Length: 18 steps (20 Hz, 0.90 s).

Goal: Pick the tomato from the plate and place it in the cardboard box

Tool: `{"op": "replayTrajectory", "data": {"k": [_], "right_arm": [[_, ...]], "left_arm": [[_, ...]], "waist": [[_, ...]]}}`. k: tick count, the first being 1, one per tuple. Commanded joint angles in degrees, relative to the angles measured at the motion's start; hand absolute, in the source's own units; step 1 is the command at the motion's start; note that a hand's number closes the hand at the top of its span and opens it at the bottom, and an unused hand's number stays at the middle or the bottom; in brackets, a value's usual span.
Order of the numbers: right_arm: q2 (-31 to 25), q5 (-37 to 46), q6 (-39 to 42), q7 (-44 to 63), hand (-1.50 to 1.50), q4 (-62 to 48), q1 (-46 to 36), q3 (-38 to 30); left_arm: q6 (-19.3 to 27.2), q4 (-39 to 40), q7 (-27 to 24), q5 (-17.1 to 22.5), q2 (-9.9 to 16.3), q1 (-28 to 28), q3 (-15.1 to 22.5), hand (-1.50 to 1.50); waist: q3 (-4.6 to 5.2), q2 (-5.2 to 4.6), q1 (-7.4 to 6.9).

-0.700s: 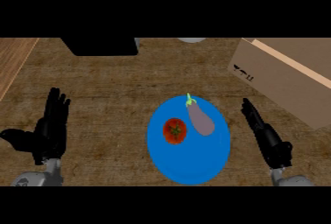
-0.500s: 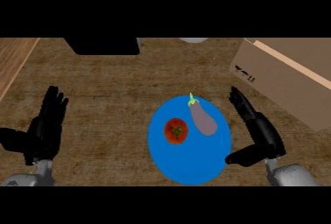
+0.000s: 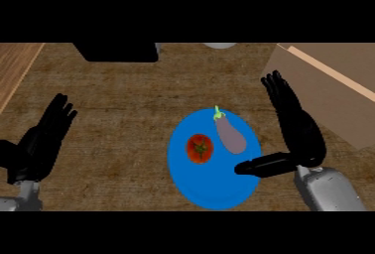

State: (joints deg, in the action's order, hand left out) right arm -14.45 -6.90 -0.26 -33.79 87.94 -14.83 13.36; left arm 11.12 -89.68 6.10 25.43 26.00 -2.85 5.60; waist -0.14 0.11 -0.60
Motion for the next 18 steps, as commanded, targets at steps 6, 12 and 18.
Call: {"op": "replayTrajectory", "data": {"k": [6,12,18], "right_arm": [[-14.8,16.3,2.6,4.4,-1.5,10.8,1.7,4.0],[-20.0,32.8,3.2,23.5,-1.5,17.1,-1.9,10.7],[-17.7,37.5,16.3,46.7,-1.5,24.4,-8.8,17.6]], "left_arm": [[-0.1,-1.9,1.9,-0.1,-0.1,1.6,-0.5,0.0],[-2.5,-2.5,3.1,1.7,2.1,1.9,-2.6,0.0],[-4.1,-3.5,3.9,2.0,3.1,2.0,-3.3,0.0]], "waist": [[0.34,0.57,1.52],[0.43,0.61,1.01],[0.37,0.29,0.27]]}}
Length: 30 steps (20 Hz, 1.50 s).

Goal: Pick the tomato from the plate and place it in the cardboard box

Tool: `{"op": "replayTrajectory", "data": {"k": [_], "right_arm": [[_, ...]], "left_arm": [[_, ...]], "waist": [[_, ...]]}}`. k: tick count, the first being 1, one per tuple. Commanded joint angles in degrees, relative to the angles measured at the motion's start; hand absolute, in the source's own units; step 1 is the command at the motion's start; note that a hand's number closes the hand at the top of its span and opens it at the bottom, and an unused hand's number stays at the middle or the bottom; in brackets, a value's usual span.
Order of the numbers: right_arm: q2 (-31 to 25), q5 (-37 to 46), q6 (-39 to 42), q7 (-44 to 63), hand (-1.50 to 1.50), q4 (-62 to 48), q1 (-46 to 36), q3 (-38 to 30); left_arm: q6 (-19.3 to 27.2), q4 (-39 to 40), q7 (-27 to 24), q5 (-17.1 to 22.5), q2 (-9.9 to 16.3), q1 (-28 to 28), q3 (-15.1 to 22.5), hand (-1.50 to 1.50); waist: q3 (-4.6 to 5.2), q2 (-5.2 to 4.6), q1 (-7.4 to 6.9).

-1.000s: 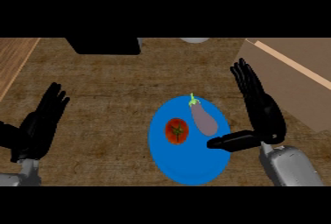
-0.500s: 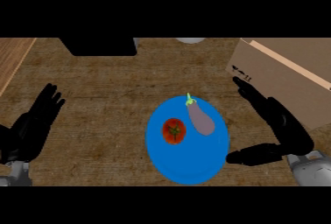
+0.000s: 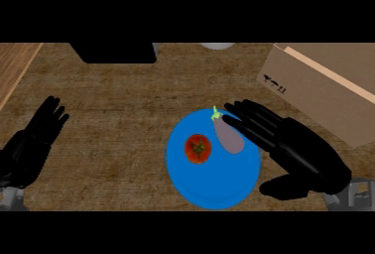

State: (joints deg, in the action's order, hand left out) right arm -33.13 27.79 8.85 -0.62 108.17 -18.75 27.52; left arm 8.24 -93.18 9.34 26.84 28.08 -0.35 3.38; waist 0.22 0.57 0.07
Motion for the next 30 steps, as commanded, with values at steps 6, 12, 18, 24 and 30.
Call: {"op": "replayTrajectory", "data": {"k": [6,12,18,24,30], "right_arm": [[11.9,5.0,13.2,25.4,-1.5,0.7,-6.0,9.5],[15.7,5.6,20.4,29.2,-1.5,-1.7,-8.2,6.5],[16.2,10.1,21.8,22.4,-1.5,-4.0,-4.8,3.0],[16.3,12.8,23.7,20.6,-1.5,3.6,1.4,3.3],[26.1,19.1,21.9,20.7,-1.5,-4.0,-2.5,4.9]], "left_arm": [[-2.3,1.3,-0.8,-0.3,-1.6,-0.5,-1.4,0.0],[-0.3,-4.0,2.4,-3.6,-3.3,1.5,-0.9,0.0],[-3.7,-3.4,1.7,-4.1,-5.6,2.6,-4.1,0.0],[-5.9,-2.5,2.3,-5.8,-6.4,2.2,-6.2,0.0],[-6.0,0.4,3.6,-9.0,-8.3,-1.8,-6.8,0.0]], "waist": [[-0.16,-0.51,-0.43],[-0.22,-0.48,-0.54],[-0.23,-0.52,-0.35],[-0.22,-0.47,-0.06],[-0.22,-0.54,-0.2]]}}
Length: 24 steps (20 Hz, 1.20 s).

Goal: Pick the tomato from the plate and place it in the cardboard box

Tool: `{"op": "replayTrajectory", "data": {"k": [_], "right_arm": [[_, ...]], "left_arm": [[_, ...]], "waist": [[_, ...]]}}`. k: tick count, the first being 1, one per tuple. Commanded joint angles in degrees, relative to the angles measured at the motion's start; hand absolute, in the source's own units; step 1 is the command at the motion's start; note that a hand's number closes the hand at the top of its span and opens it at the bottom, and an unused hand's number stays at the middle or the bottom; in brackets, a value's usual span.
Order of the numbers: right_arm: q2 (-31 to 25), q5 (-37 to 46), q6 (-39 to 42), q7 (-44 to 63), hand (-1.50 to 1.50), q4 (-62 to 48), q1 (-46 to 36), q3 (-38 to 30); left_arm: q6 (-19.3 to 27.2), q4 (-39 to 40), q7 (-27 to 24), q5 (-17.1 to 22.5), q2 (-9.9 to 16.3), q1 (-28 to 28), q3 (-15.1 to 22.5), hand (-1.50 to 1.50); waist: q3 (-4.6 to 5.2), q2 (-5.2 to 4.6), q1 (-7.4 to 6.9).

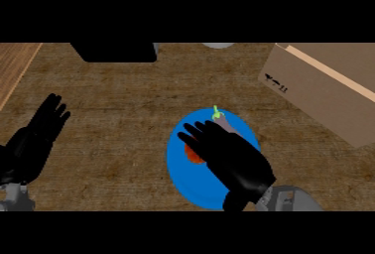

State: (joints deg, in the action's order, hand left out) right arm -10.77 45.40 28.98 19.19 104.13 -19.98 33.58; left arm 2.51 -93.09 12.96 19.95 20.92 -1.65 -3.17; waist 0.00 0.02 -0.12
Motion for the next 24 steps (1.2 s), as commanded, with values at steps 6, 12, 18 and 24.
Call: {"op": "replayTrajectory", "data": {"k": [6,12,18,24], "right_arm": [[3.6,7.5,-1.1,-4.9,-1.5,-8.1,-2.9,-3.0],[7.5,11.0,3.1,-1.9,-1.5,-6.1,-2.2,-1.5],[8.5,13.4,3.3,-3.1,-1.5,-9.7,-1.9,-2.6],[10.0,17.5,-1.8,-6.3,-1.5,-17.3,-2.9,-3.0]], "left_arm": [[-1.8,-2.6,0.5,-2.1,-3.0,2.3,-1.2,0.0],[-3.0,-2.2,0.8,-3.4,-3.9,2.3,-3.2,0.0],[-4.9,3.4,-0.1,-4.0,-3.9,-2.7,-5.2,0.0],[-6.4,-1.3,3.8,-2.8,-3.4,-1.2,-6.6,0.0]], "waist": [[0.0,0.0,-0.2],[0.01,0.02,-0.08],[0.01,-0.05,0.09],[0.0,-0.04,-0.11]]}}
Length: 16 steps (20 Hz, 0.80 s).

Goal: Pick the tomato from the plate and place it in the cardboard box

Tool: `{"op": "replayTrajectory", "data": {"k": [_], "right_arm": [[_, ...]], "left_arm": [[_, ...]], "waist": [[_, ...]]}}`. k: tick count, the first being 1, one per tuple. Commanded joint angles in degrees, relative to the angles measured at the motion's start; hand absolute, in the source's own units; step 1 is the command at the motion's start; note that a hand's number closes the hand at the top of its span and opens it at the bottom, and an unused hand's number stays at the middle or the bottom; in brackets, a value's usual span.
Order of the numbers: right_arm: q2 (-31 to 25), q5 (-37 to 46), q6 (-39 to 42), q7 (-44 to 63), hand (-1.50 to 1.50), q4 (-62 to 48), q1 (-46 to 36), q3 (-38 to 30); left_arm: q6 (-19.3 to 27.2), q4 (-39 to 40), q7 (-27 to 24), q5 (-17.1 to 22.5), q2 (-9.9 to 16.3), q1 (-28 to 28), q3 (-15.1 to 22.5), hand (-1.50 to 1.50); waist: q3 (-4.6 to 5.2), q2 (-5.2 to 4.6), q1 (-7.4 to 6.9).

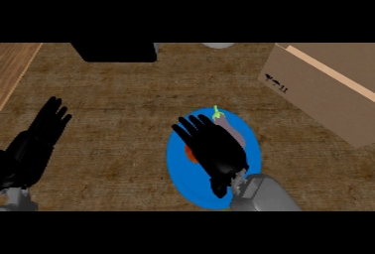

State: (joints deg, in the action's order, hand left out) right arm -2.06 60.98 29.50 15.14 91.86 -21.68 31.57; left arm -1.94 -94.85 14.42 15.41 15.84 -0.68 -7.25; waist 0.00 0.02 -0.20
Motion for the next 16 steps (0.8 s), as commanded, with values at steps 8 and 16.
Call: {"op": "replayTrajectory", "data": {"k": [8,16], "right_arm": [[1.8,5.5,-0.5,-3.3,-1.5,-7.1,0.2,-1.0],[0.4,7.2,-5.7,-7.6,-1.5,-11.2,1.7,-2.2]], "left_arm": [[-1.3,0.2,-0.8,-2.2,-2.3,0.6,-1.2,0.0],[-2.9,-2.3,0.5,-2.1,-2.9,2.1,-2.5,0.0]], "waist": [[0.0,0.0,0.0],[-0.01,-0.01,-0.05]]}}
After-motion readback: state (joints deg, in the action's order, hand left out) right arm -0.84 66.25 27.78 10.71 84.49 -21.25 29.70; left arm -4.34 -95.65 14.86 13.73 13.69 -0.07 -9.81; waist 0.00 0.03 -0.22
